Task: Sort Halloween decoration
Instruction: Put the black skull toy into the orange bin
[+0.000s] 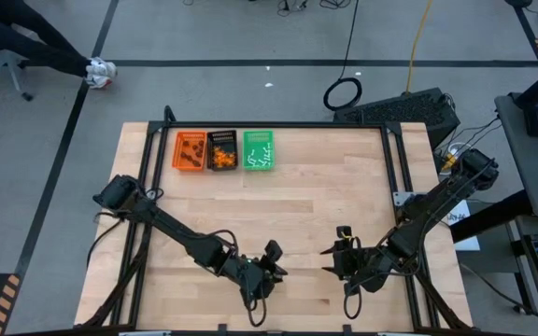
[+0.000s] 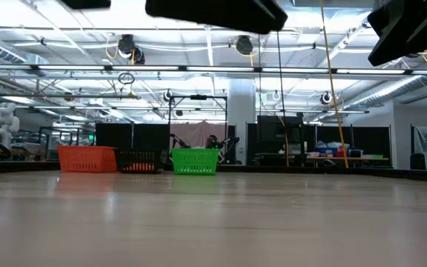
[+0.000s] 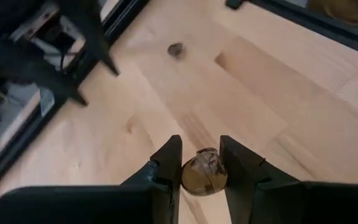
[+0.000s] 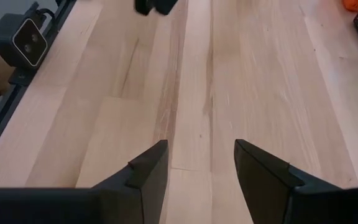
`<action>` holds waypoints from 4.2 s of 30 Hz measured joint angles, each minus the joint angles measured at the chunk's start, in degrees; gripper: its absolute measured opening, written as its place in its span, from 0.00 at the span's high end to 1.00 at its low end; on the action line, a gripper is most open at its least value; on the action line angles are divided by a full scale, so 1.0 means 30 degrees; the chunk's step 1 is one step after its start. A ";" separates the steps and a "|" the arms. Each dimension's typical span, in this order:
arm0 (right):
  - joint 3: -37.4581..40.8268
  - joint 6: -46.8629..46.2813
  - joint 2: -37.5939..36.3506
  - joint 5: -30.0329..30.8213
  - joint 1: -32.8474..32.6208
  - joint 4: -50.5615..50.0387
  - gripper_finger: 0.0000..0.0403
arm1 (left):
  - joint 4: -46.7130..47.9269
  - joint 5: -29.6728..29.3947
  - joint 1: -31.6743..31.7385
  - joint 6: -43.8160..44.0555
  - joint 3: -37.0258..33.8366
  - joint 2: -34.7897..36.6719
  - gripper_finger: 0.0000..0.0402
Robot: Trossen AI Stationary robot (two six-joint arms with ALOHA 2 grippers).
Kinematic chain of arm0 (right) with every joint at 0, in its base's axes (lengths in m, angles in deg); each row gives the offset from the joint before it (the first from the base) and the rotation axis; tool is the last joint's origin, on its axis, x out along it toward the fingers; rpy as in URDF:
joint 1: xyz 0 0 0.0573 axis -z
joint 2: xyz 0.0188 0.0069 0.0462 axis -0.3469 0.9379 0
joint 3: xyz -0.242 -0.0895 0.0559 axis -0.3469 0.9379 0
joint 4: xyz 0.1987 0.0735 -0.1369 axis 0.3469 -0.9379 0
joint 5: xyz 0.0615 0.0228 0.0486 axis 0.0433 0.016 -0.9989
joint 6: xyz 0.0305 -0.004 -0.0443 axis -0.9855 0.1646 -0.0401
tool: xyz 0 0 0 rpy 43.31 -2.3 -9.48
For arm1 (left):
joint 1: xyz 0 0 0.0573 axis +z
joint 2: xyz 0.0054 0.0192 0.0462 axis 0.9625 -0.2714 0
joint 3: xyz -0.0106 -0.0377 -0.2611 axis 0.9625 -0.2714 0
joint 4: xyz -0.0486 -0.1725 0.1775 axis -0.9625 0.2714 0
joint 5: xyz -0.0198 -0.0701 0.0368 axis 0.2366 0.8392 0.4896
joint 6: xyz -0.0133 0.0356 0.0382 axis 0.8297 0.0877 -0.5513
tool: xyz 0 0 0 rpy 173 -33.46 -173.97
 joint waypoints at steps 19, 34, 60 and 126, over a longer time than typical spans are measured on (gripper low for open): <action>0.0597 0.0495 -0.0007 0.0055 0.0000 0.2130 0.58 | 1.0216 0.0492 0.2288 0.6894 -0.0018 0.6619 0.80; 0.0619 0.2902 0.0000 0.0495 0.0000 0.3387 0.58 | 1.8034 -0.2137 0.6868 0.9537 -0.0003 1.1037 0.80; 0.0619 0.0600 0.0000 -0.0656 -0.0206 0.1399 0.58 | 1.4389 0.0985 2.2160 0.2897 -0.8191 1.2862 0.80; -0.1275 -0.8235 0.6156 -0.4317 -0.5078 -0.3881 0.53 | 0.4977 -0.6034 0.2329 1.1413 -0.9897 1.6076 0.48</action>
